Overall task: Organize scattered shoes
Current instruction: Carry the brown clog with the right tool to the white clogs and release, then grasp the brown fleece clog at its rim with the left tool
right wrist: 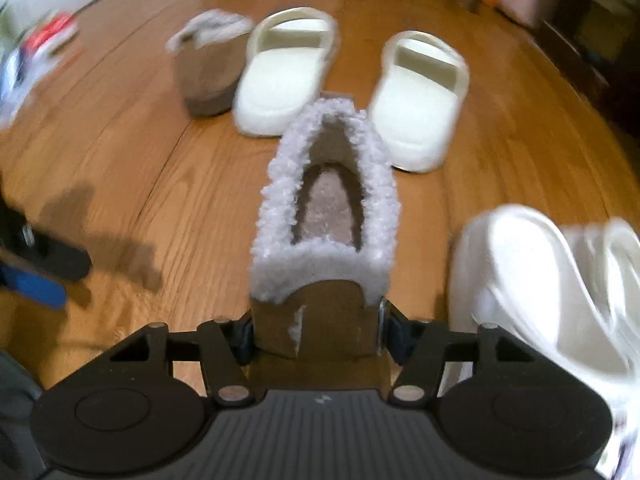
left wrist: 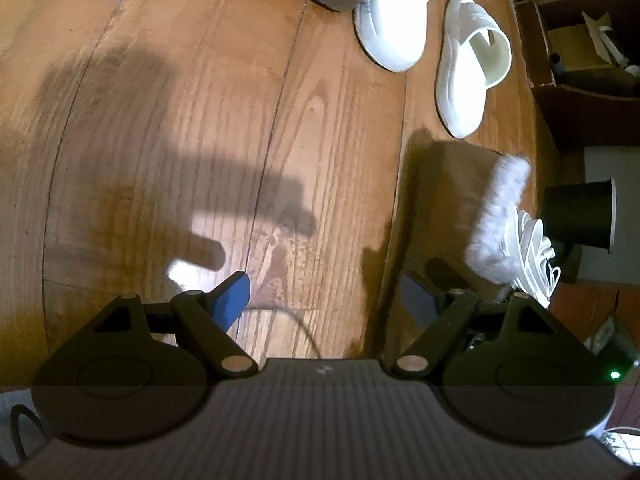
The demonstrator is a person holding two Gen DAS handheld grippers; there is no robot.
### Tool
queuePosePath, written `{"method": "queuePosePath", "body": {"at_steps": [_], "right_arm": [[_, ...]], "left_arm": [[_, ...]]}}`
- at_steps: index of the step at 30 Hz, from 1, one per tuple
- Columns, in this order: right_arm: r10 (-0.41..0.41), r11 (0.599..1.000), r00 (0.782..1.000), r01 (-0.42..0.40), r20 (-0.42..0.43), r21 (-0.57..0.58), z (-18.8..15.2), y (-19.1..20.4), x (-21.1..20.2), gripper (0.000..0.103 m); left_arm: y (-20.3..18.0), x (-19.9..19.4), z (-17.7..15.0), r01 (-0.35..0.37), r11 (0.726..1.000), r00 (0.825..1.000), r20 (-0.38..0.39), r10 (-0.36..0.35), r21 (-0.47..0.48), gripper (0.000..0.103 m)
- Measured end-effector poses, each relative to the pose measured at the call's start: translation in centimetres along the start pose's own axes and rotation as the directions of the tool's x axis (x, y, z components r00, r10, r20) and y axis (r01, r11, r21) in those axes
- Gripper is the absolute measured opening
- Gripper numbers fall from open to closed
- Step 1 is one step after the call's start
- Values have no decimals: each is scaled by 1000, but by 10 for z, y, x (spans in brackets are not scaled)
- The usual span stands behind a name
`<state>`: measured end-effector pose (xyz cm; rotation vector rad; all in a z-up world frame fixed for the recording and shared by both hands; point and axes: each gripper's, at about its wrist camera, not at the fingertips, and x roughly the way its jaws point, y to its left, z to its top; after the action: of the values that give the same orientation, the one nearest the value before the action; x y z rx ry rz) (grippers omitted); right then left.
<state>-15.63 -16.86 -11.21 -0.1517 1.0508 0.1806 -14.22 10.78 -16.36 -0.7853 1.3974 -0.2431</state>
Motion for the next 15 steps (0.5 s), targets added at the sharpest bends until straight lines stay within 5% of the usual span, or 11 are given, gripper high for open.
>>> {"method": "queuePosePath", "body": {"at_steps": [2,5,9,11,15], "right_arm": [[-40,998,999,40,2,39,-5,-2,-3,72],[-132,989,991,131,-8,-68,-12,10,14,83],[-160,981,980,171,116,-89,-12,25,-20,99],[-128,985,973,147,190,-88,-9,27,-42,100],[54,996,968,-35,244,-83,-1,29,-63,100]], "left_arm": [[-1,1,1,-4,1000,1000,1,4,1,83],[-4,3,1,-20,1000,1000,4,20,5,83],[-4,-12,-2,-20,1000,996,81,21,-13,83],[-5,-25,-1,-22,1000,989,147,24,-9,83],[-10,-42,3,-77,997,961,266,75,-1,83]]}}
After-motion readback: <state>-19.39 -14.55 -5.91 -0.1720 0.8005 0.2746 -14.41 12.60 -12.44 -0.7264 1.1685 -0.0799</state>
